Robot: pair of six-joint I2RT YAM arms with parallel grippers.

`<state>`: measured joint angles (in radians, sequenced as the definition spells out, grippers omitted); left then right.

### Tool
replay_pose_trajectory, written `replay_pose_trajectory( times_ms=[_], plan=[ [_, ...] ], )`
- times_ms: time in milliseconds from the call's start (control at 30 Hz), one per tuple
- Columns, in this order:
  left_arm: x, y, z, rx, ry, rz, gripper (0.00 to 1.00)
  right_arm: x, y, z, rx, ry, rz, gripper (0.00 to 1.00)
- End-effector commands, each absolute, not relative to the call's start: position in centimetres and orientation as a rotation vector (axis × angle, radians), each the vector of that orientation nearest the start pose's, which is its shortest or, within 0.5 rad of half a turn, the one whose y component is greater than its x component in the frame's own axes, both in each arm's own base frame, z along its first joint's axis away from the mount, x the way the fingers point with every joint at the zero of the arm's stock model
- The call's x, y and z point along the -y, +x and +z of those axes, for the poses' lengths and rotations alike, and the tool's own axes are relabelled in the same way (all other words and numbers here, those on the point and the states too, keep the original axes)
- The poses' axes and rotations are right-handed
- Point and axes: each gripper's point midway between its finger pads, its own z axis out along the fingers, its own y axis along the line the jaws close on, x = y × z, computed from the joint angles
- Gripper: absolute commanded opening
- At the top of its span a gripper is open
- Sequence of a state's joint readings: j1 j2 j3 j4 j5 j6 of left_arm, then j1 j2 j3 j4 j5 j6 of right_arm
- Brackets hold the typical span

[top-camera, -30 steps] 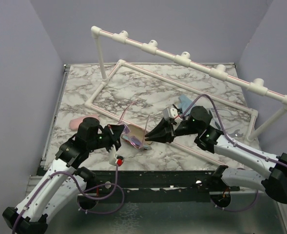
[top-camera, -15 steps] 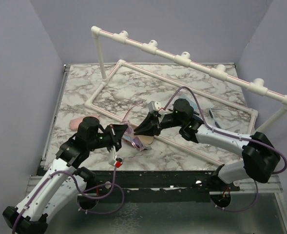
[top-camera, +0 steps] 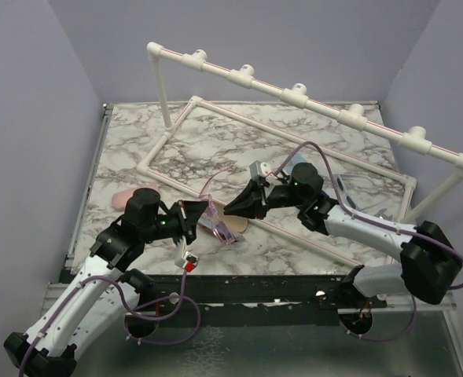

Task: Organize the sunglasses
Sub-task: Fold the sunglasses at the center of the board.

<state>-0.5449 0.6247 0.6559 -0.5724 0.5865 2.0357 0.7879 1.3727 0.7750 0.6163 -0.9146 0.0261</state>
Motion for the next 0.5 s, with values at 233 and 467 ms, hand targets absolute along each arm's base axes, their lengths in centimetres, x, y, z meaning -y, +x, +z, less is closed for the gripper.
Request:
replay_pose_trajectory(
  times_ms=[233,467],
  plan=[
    [20.6,18.4,24.2,-0.154,1.968,0.273,0.0,-33.4,26.2,30.2,-1.244,-0.848,1.004,0.11],
    [20.6,18.2,24.9,-0.127,1.957,0.304,0.0,-37.5,28.8,34.1,-1.101,-0.808,1.119,0.08]
  ],
)
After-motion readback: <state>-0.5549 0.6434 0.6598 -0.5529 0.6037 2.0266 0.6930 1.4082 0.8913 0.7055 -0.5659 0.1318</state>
